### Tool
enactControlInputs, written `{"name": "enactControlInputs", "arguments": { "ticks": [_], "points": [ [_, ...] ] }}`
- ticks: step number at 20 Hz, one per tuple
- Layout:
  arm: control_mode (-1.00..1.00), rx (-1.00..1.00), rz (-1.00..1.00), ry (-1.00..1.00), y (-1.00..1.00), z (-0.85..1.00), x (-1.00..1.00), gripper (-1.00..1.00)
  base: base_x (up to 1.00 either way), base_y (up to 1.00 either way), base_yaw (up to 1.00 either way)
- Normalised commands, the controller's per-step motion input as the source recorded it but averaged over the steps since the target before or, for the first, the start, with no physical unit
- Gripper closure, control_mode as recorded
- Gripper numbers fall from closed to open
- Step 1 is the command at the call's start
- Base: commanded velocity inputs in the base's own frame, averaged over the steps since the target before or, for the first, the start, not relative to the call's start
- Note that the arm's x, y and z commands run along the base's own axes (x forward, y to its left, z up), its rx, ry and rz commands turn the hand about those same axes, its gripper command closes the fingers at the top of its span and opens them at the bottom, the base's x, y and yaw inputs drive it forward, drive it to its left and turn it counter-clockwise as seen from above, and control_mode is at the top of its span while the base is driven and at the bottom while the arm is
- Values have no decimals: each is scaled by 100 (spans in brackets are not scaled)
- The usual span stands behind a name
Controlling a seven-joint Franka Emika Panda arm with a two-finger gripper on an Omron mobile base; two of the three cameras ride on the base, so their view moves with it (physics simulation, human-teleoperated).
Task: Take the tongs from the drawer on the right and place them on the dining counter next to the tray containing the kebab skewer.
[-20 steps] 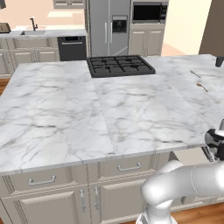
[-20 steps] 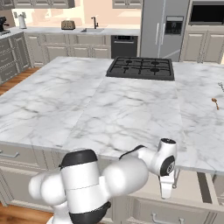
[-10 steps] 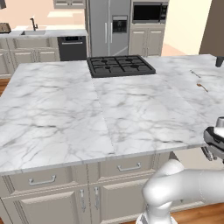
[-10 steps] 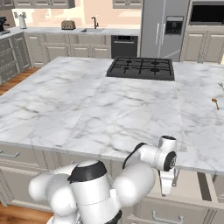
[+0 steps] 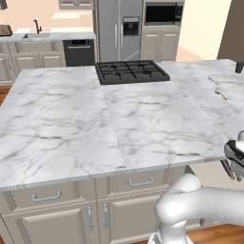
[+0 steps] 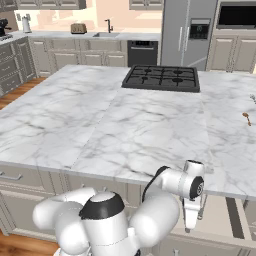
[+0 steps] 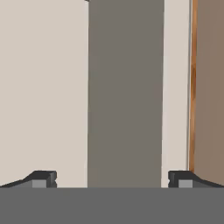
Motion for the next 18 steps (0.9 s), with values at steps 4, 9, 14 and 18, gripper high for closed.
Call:
{"name": "enactControlInputs", "arguments": {
  "ticks": [4, 9, 14, 18],
  "points": [
    [-100, 0, 0, 0, -18, -29, -73, -100, 0, 0, 0],
    [-100, 0, 0, 0, -18, -26, -80, -100, 0, 0, 0],
    [-100, 0, 0, 0, -12, -22, -79, -100, 0, 0, 0],
    [-100, 0, 0, 0, -6, -17, -71, -100, 0, 0, 0]
  ]
}}
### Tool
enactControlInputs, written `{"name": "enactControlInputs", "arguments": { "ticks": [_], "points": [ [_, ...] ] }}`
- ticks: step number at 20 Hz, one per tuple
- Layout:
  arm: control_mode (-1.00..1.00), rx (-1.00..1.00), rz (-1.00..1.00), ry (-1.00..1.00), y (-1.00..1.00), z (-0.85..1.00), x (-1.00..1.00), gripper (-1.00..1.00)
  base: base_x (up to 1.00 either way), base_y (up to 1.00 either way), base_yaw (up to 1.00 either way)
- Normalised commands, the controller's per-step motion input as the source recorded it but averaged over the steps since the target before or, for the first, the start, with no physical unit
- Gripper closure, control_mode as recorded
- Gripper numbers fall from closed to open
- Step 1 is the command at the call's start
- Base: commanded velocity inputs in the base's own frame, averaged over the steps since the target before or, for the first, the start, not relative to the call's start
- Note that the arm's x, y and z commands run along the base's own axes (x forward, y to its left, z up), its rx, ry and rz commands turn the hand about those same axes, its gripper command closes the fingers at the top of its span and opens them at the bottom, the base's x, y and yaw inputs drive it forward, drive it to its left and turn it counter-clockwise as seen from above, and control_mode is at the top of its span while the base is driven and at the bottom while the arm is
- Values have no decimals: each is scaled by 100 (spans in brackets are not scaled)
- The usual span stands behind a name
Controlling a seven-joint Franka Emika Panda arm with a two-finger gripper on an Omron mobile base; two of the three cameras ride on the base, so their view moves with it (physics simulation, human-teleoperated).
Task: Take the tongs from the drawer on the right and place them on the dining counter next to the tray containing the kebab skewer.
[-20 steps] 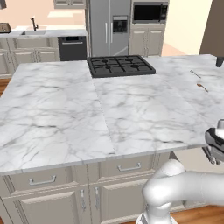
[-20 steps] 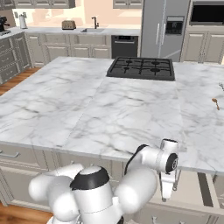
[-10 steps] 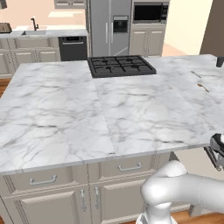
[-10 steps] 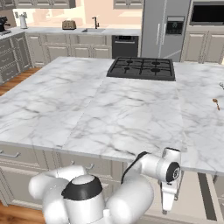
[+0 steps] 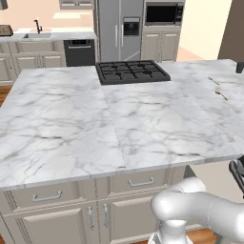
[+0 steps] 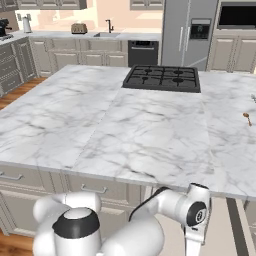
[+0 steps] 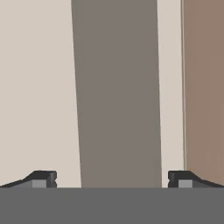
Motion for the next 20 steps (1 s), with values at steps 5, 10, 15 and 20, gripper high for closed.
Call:
{"name": "enactControlInputs", "arguments": {
  "ticks": [5, 10, 15, 20],
  "points": [
    [-100, 0, 0, 0, -3, -8, -59, -100, 0, 0, 0],
    [-100, 0, 0, 2, 0, 0, -32, -100, 0, 0, 0],
    [-100, 0, 0, 4, 0, 10, -18, -100, 0, 0, 0],
    [-100, 0, 3, 5, 0, 61, 0, -100, 0, 0, 0]
  ]
}}
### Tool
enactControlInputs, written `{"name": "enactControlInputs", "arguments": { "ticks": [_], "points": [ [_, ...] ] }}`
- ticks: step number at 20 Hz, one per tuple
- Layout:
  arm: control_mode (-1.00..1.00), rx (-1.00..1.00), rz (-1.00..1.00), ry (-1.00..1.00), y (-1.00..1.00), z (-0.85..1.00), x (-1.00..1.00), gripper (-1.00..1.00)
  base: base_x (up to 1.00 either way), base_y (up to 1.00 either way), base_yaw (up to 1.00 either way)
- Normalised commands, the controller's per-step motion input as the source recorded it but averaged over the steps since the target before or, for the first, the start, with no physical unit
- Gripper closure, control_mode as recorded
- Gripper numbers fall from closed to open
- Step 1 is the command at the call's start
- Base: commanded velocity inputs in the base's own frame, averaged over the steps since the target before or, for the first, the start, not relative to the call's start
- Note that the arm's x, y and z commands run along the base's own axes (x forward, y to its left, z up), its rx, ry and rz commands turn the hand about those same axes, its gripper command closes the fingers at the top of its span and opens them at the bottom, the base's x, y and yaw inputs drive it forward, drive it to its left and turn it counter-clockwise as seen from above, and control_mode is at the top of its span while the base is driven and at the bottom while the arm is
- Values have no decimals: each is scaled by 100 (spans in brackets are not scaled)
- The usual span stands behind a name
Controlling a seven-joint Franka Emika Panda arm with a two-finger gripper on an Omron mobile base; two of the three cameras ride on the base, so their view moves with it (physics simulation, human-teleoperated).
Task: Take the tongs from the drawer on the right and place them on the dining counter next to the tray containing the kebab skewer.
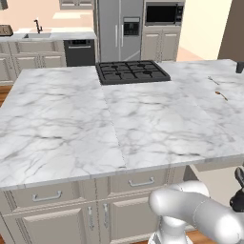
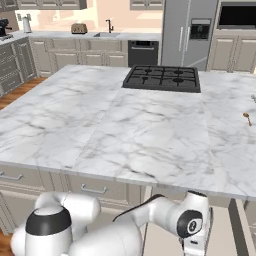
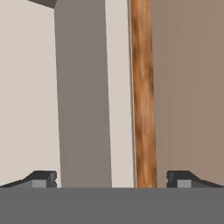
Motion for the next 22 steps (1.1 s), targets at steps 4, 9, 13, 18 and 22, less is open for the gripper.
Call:
{"name": "enactControlInputs", "arguments": {
  "ticks": [4, 9, 13, 18, 22],
  "points": [
    [-100, 0, 6, 6, 0, 81, 1, -100, 0, 0, 0],
    [-100, 0, 9, 0, 2, 37, 25, -100, 0, 0, 0],
    [-100, 1, 20, -2, 12, 0, 59, -100, 0, 0, 0],
    [-100, 0, 23, -6, 15, 0, 62, -100, 0, 0, 0],
    [-100, 0, 24, -2, 0, 0, 28, -100, 0, 0, 0]
  ]
}}
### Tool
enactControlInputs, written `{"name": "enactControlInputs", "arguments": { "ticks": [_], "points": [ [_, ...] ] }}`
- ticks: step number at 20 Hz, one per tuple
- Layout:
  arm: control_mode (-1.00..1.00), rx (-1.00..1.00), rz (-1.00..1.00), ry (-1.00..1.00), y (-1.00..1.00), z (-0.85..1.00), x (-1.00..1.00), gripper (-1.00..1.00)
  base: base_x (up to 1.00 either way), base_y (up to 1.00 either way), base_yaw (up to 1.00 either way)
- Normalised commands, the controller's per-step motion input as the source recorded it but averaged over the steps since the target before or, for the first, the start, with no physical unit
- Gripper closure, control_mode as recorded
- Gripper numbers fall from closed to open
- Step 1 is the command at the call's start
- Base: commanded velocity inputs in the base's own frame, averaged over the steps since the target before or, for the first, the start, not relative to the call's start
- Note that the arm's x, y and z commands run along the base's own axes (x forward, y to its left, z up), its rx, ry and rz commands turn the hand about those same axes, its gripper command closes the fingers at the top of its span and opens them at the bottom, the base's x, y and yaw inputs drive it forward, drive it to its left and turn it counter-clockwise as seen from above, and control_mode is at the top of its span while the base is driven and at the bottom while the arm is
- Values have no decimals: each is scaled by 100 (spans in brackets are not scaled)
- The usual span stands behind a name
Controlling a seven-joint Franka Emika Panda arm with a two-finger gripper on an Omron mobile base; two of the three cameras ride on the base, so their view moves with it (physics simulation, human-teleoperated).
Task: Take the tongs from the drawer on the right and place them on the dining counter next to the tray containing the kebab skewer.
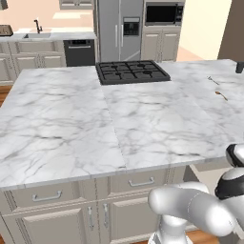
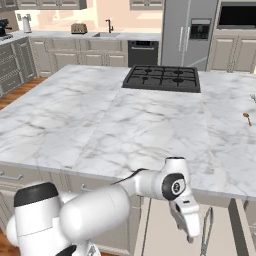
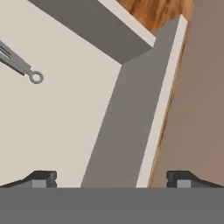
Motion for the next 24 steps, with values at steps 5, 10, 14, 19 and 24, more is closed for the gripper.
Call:
{"name": "enactControlInputs", "arguments": {
  "ticks": [5, 10, 14, 19, 24],
  "points": [
    [-100, 0, 18, -4, 0, 0, 12, -100, 0, 0, 0],
    [-100, 4, 21, -6, 0, 0, 17, -100, 0, 0, 0],
    [-100, 6, 20, -5, -1, 0, 16, -100, 0, 0, 0],
    [-100, 13, 19, -4, -6, 0, 22, -100, 0, 0, 0],
    [-100, 18, 22, 0, -20, 0, 21, -100, 0, 0, 0]
  ]
}}
